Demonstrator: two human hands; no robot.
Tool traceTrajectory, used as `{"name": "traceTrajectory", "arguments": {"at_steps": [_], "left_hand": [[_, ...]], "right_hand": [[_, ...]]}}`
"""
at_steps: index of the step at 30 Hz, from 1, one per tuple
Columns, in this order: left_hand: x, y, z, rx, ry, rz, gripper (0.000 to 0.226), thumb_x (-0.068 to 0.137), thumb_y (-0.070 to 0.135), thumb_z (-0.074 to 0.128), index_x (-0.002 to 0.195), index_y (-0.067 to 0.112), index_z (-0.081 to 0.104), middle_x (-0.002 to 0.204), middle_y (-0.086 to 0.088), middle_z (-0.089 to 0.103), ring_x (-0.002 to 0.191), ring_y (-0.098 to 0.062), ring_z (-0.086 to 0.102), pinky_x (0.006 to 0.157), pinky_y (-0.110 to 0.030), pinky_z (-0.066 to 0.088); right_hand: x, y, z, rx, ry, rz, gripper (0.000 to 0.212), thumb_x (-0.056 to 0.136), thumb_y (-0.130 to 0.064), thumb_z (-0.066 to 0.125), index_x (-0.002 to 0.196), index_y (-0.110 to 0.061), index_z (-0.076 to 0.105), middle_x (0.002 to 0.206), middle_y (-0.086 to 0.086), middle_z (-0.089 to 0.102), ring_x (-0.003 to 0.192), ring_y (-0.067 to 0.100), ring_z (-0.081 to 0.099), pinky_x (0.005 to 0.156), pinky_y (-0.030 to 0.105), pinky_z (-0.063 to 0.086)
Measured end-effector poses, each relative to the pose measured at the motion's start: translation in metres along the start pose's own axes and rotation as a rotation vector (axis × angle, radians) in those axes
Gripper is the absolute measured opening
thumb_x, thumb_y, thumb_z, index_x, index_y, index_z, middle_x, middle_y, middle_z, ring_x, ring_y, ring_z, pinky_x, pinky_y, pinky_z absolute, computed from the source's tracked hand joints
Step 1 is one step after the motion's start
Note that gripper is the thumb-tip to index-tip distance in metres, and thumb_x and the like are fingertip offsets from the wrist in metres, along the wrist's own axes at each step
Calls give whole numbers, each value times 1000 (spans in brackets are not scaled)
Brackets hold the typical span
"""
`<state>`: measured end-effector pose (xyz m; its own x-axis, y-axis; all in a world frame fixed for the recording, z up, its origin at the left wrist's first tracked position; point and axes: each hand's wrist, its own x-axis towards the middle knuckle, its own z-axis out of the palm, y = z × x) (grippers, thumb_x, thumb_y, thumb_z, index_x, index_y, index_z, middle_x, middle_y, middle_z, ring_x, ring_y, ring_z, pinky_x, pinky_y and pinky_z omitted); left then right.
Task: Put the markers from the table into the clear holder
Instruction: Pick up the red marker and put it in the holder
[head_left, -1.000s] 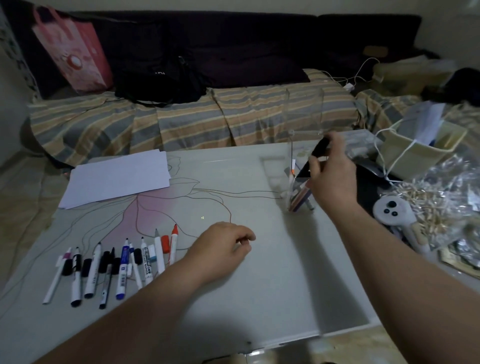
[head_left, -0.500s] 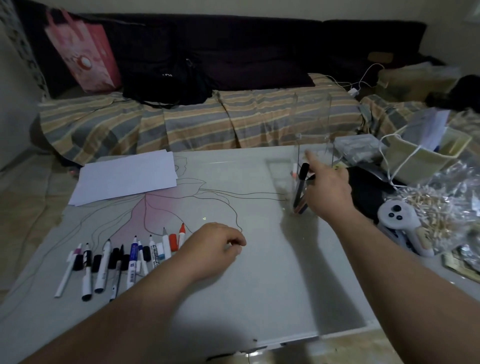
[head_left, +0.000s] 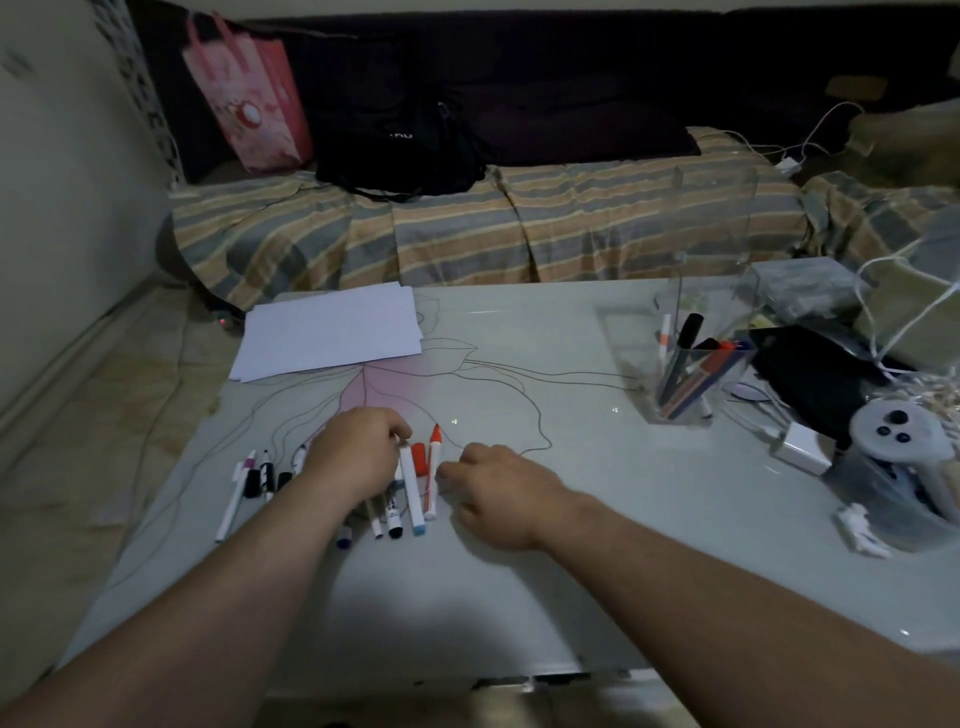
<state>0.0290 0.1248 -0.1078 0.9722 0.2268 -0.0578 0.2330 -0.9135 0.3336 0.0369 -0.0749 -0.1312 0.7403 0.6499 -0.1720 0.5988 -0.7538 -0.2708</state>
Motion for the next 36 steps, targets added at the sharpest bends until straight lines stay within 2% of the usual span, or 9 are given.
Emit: {"name": "traceTrajectory", "arguments": {"at_steps": [3, 7, 10, 13, 19, 23, 27, 31, 36], "left_hand": [[-1, -2, 2, 35, 15, 5, 28, 93, 21, 57, 111, 36, 73, 123, 0, 65, 108, -24, 61, 92, -39, 54], [-2, 5, 9, 97, 5, 16, 34, 95, 37, 54, 126, 38, 67, 130, -4, 56, 121, -27, 51, 100, -39, 47], [1, 12, 15, 182, -19, -14, 39, 92, 50, 54, 126, 36, 66, 130, -5, 55, 123, -29, 46, 99, -39, 42], [2, 16, 21, 240, -50, -23, 40, 85, 58, 59, 119, 38, 69, 122, -4, 55, 117, -29, 45, 95, -40, 39], [-8, 39, 34, 274, -123, 195, 35, 89, 34, 63, 121, 48, 64, 119, 8, 65, 116, -26, 51, 93, -40, 35], [-11, 50, 41, 10, -219, 252, 47, 80, 25, 75, 126, 35, 66, 114, 3, 72, 113, -23, 63, 98, -35, 48], [-9, 58, 33, -270, -87, 211, 27, 85, 23, 75, 110, 31, 75, 110, 6, 72, 100, -16, 66, 79, -19, 49], [-8, 59, 22, -604, -18, 154, 24, 84, 15, 75, 94, 35, 69, 99, 13, 72, 78, -4, 69, 75, -21, 48], [-9, 60, 18, -726, -29, 137, 24, 80, 9, 80, 86, 30, 72, 94, 10, 75, 83, -2, 68, 80, -20, 46]], "right_hand": [[11, -11, 6, -5, -13, -13, 55, 98, -46, 47, 151, -39, 32, 133, 8, 48, 119, 33, 48, 90, 47, 48], [15, -15, 8, 22, -31, 81, 43, 99, -57, 40, 136, -37, 50, 125, 10, 49, 116, 36, 50, 91, 47, 47], [13, -12, 6, -11, 74, 211, 38, 100, -49, 41, 121, -25, 63, 119, 15, 56, 110, 40, 59, 86, 43, 49], [10, 0, 4, -34, 24, 292, 37, 99, -41, 51, 129, -19, 60, 118, 16, 57, 110, 42, 62, 86, 43, 51], [-5, 33, -9, 130, 80, 400, 15, 101, -26, 47, 106, -14, 40, 113, 22, 63, 102, 41, 62, 72, 36, 42], [-20, 58, -27, 201, 94, 466, 28, 96, -22, 58, 118, -11, 44, 115, 20, 62, 103, 38, 60, 75, 36, 44], [-35, 77, -45, 177, 172, 315, 21, 98, -19, 56, 117, -24, 63, 108, 10, 62, 99, 31, 58, 79, 35, 45], [-48, 83, -62, 57, 346, 162, 12, 97, -43, 52, 87, -39, 48, 81, -9, 50, 85, 21, 54, 73, 40, 50], [-54, 71, -71, -152, 458, 116, 32, 94, -66, 42, 95, -39, 60, 79, -12, 50, 86, 19, 53, 68, 34, 40]]}}
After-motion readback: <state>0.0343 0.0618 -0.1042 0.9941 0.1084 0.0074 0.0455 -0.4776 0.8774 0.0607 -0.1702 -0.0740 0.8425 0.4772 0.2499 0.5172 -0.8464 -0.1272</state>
